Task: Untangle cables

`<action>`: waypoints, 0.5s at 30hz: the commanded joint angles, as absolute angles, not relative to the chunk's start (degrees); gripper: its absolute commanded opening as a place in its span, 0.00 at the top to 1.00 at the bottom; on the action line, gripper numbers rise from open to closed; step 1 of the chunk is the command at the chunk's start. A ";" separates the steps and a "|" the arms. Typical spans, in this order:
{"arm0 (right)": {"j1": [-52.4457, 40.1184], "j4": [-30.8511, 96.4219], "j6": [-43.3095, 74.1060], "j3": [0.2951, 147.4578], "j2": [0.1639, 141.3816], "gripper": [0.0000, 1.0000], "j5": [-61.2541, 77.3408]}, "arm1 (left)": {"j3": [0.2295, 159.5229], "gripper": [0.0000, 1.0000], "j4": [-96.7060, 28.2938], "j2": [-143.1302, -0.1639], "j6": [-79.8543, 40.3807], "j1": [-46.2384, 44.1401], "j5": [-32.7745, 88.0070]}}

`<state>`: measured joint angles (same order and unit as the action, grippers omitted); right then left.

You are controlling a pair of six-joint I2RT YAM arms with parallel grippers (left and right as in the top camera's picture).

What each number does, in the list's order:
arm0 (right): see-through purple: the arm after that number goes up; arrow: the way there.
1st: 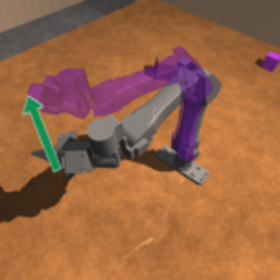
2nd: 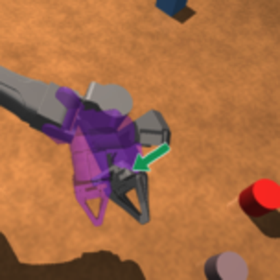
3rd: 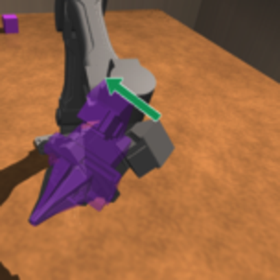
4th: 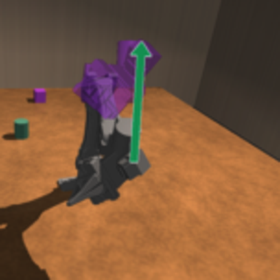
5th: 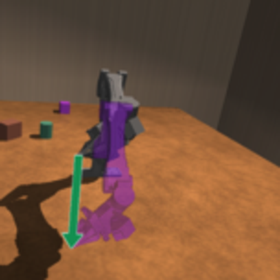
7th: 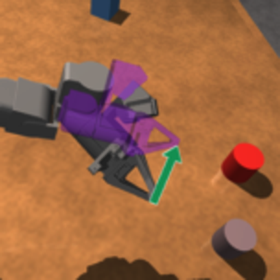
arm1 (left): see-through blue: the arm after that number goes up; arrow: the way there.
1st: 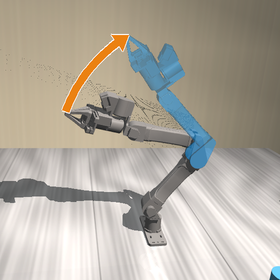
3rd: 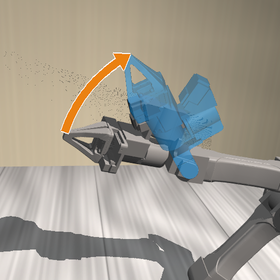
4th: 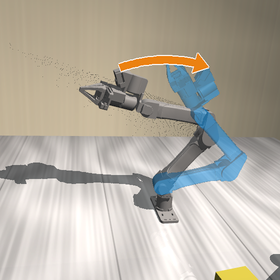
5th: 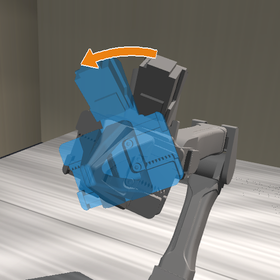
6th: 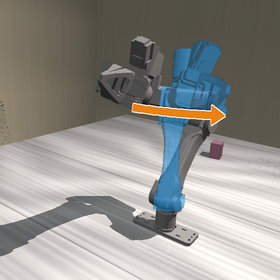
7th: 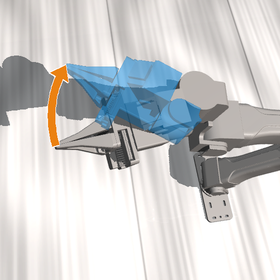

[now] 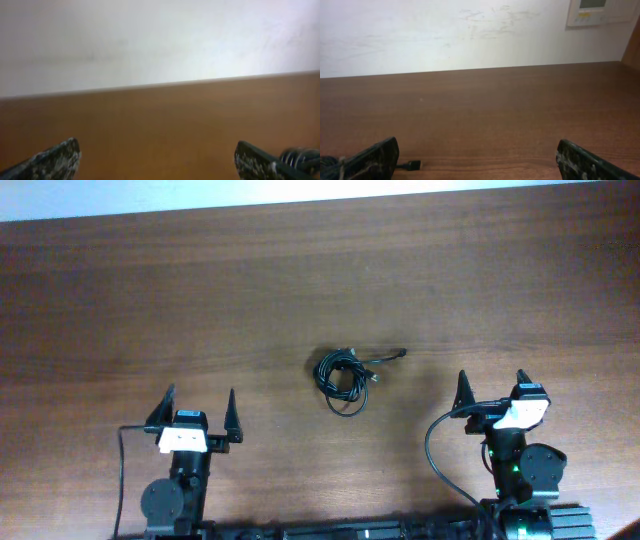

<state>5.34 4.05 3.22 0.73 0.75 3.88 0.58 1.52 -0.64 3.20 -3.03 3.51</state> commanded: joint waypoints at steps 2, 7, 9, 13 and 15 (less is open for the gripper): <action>4.89 4.21 3.20 0.32 0.95 0.01 3.18 | 2.90 0.01 3.97 -0.80 -2.68 -2.72 6.42; 4.89 4.21 3.22 0.32 0.95 0.01 3.18 | 15.27 0.01 -3.14 -11.20 -5.21 -2.72 6.46; 4.89 4.21 3.22 0.32 0.95 0.01 3.18 | 25.10 0.01 -9.28 -21.78 -6.68 -2.72 6.79; 4.89 4.21 3.20 0.32 0.95 0.01 3.18 | 44.66 0.01 -21.67 -42.85 -8.21 -4.19 8.84; 4.89 4.21 3.22 0.32 0.95 0.01 3.18 | 57.49 0.01 -32.29 -56.01 -8.58 -7.66 9.69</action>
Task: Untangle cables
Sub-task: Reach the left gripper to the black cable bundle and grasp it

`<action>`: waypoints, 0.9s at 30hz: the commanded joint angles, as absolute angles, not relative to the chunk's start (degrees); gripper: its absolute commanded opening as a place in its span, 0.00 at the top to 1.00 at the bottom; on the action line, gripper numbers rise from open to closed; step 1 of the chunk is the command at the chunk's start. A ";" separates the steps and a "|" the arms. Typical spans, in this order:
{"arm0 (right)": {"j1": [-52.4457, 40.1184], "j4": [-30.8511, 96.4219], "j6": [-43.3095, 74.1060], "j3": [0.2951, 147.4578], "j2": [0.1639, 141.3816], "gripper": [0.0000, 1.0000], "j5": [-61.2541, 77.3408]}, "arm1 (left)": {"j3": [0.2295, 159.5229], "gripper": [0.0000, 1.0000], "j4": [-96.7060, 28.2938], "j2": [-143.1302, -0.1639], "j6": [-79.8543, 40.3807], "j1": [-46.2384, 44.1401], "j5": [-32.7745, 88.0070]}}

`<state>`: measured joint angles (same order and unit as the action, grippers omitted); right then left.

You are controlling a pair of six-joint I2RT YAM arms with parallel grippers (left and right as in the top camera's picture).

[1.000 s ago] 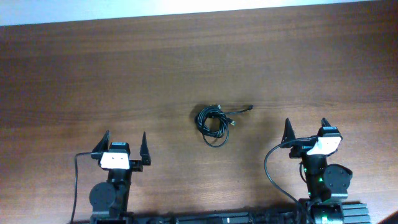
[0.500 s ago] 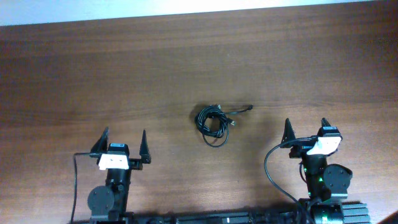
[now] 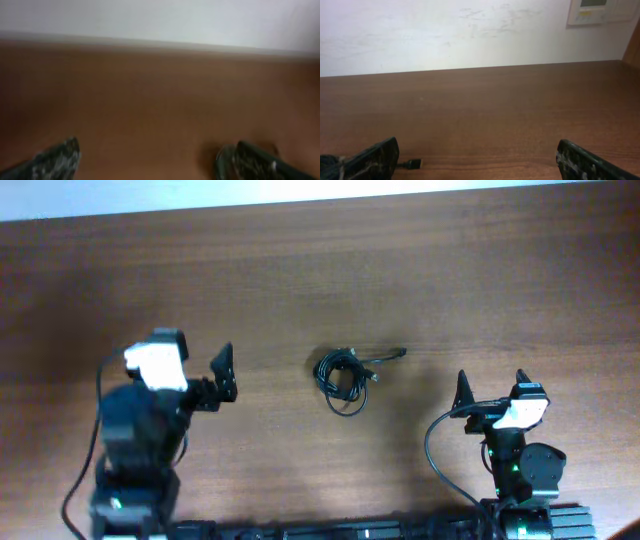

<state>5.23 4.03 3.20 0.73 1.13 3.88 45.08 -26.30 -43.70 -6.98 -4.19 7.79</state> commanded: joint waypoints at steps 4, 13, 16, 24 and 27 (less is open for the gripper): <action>4.89 4.21 3.22 0.32 0.95 0.01 3.18 | 78.67 0.01 -45.50 -79.40 -8.56 -17.82 9.69; 4.89 4.21 3.22 0.32 0.95 0.01 3.18 | 80.77 0.03 -46.87 -104.29 -37.91 -25.89 4.75; 4.89 4.21 3.20 0.32 0.95 0.01 3.18 | 80.73 0.27 -47.79 -108.99 -43.72 -25.89 4.89; 4.89 4.21 3.22 0.32 0.95 0.01 3.18 | 80.62 0.42 -51.92 -114.80 -50.57 -27.97 7.90; 4.89 4.21 3.20 0.32 0.95 0.01 3.18 | 80.73 0.29 -51.96 -114.74 -50.50 -28.42 7.62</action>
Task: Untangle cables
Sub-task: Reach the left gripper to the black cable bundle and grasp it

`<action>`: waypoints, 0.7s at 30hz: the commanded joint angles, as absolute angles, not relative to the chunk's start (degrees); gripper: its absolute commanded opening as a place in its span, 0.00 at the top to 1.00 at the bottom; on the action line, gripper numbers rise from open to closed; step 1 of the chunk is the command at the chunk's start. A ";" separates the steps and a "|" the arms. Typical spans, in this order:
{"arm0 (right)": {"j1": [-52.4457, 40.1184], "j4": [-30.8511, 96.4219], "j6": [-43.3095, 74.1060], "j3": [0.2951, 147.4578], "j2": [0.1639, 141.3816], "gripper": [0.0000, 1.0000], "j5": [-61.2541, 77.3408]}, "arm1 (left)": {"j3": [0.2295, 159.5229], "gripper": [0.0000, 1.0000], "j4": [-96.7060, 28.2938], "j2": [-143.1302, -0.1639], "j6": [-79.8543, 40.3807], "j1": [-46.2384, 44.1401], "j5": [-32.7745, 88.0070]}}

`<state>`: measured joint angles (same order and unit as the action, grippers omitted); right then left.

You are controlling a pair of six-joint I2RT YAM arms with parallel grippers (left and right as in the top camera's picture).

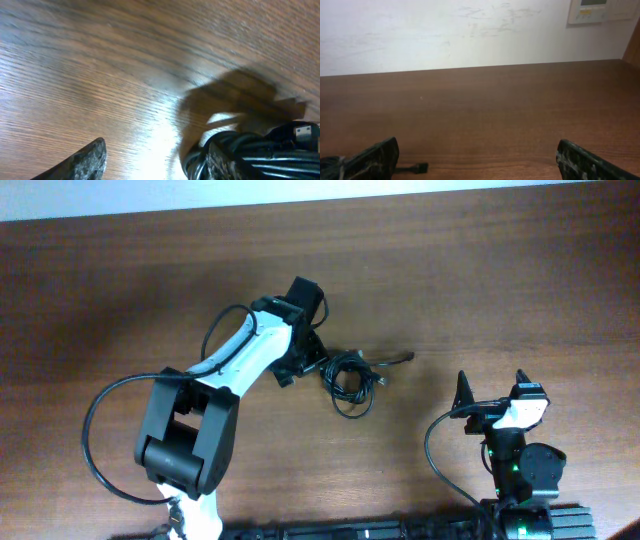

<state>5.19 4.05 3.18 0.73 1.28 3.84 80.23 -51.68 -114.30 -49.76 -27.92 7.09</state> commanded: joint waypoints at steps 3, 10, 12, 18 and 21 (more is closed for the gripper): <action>4.89 4.21 3.22 0.32 0.95 0.01 3.18 | 83.20 0.28 -54.81 -112.86 -50.48 -26.61 7.51; 4.89 4.21 3.20 0.32 0.95 0.01 3.18 | 83.40 0.44 -51.86 -112.79 -50.52 -31.79 7.05; 4.89 4.21 3.20 0.32 0.95 0.01 3.18 | 83.35 0.43 -50.87 -114.59 -50.52 -33.45 6.98; 4.89 4.21 3.22 0.32 0.95 0.01 3.18 | 83.31 0.82 -50.89 -119.33 -50.50 -33.52 6.87; 4.89 4.21 3.20 0.32 0.95 0.01 3.18 | 83.31 1.00 -50.94 -119.37 -50.50 -33.52 4.62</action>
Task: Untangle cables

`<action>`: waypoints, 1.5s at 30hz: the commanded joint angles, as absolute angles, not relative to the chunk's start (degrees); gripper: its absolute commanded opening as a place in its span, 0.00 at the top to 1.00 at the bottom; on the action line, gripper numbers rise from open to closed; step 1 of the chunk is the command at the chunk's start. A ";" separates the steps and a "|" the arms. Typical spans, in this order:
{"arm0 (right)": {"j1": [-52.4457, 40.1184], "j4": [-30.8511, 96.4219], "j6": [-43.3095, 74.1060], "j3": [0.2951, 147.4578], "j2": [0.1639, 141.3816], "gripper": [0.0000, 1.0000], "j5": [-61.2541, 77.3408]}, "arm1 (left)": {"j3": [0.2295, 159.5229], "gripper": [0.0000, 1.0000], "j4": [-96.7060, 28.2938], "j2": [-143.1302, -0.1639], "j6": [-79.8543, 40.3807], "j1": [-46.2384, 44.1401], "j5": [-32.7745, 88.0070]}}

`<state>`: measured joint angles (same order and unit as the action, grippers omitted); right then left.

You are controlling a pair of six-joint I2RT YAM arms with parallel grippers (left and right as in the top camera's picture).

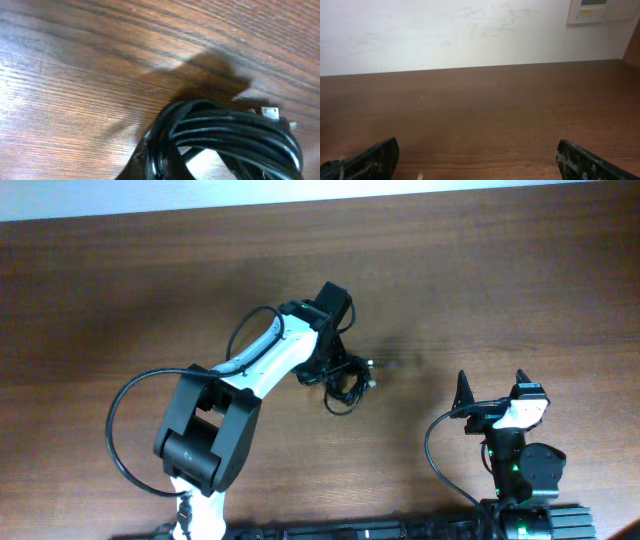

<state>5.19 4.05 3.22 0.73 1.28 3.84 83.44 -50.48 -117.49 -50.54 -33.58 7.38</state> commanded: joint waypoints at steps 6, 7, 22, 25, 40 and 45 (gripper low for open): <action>4.89 4.21 3.20 0.32 0.95 0.01 3.18 | 84.66 1.00 -56.73 -113.19 -44.42 -28.16 -10.79; 4.89 4.21 3.20 0.32 0.95 0.01 3.18 | 84.66 1.00 -56.55 -109.95 -41.91 -26.39 -12.95; 4.89 0.73 19.18 6.28 12.10 0.01 36.05 | 84.66 1.00 -51.66 -90.91 10.00 -21.47 3.53; 4.89 9.41 19.16 21.17 31.94 0.01 39.81 | 84.66 1.00 -50.85 -88.03 10.09 -21.47 3.92; -17.67 -21.87 43.79 46.65 90.70 0.28 61.08 | 84.62 1.00 -45.67 -87.42 -1.04 -21.47 -7.27; -23.46 -33.01 48.75 46.65 90.70 0.48 45.60 | 84.53 1.00 -47.33 -87.42 -1.74 -21.74 -0.21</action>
